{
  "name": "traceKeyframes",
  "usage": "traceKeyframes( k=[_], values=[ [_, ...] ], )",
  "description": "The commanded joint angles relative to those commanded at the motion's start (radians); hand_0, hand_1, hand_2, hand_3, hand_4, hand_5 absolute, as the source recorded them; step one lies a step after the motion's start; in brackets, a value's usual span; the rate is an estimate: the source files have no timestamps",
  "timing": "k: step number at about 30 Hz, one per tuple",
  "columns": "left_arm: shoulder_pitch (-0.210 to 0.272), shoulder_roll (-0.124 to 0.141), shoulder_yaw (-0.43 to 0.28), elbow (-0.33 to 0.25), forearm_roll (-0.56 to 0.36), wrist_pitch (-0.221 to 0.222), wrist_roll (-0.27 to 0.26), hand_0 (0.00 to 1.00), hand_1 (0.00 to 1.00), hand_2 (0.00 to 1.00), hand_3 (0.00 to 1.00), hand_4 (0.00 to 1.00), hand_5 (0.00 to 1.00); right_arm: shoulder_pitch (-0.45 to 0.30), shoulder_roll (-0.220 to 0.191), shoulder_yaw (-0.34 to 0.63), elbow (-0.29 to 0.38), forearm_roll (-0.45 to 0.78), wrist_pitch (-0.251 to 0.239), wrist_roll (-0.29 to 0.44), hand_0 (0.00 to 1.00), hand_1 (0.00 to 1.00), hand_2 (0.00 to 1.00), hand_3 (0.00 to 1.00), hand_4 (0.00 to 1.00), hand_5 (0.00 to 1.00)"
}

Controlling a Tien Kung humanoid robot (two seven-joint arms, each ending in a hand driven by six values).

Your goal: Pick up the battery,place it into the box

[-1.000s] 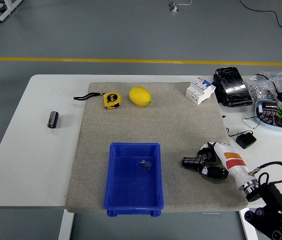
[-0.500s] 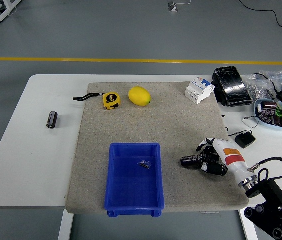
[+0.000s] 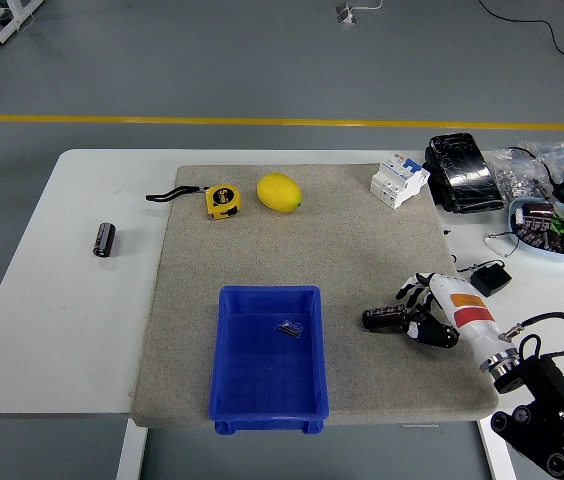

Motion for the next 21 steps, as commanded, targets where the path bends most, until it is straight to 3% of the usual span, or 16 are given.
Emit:
traceKeyframes(
  k=[10, 12, 13, 21],
  values=[
    [0.0, -0.001, -0.003, 0.0, 0.006, -0.003, 0.0, 0.68, 0.632, 0.678, 0.623, 0.619, 0.694, -0.015, 0.0, 0.026, 0.008, -0.01, -0.003, -0.002, 0.024, 0.224, 0.403, 0.449, 0.78, 0.17],
    [0.0, -0.001, -0.002, 0.0, 0.004, -0.003, 0.0, 0.68, 0.632, 0.678, 0.623, 0.619, 0.694, -0.025, -0.001, 0.043, 0.031, -0.045, -0.006, -0.017, 0.024, 0.224, 0.403, 0.449, 0.78, 0.17],
    [0.0, -0.001, -0.001, 0.0, 0.003, -0.003, 0.0, 0.681, 0.632, 0.678, 0.623, 0.619, 0.691, -0.03, -0.002, 0.052, 0.047, -0.064, -0.006, -0.025, 0.075, 0.267, 0.411, 0.458, 0.775, 0.172],
    [-0.002, 0.001, -0.003, 0.0, 0.012, -0.01, 0.0, 0.681, 0.633, 0.678, 0.624, 0.619, 0.69, -0.027, -0.005, 0.067, 0.14, -0.117, -0.006, -0.05, 0.065, 0.253, 0.408, 0.451, 0.781, 0.166]
  ],
)
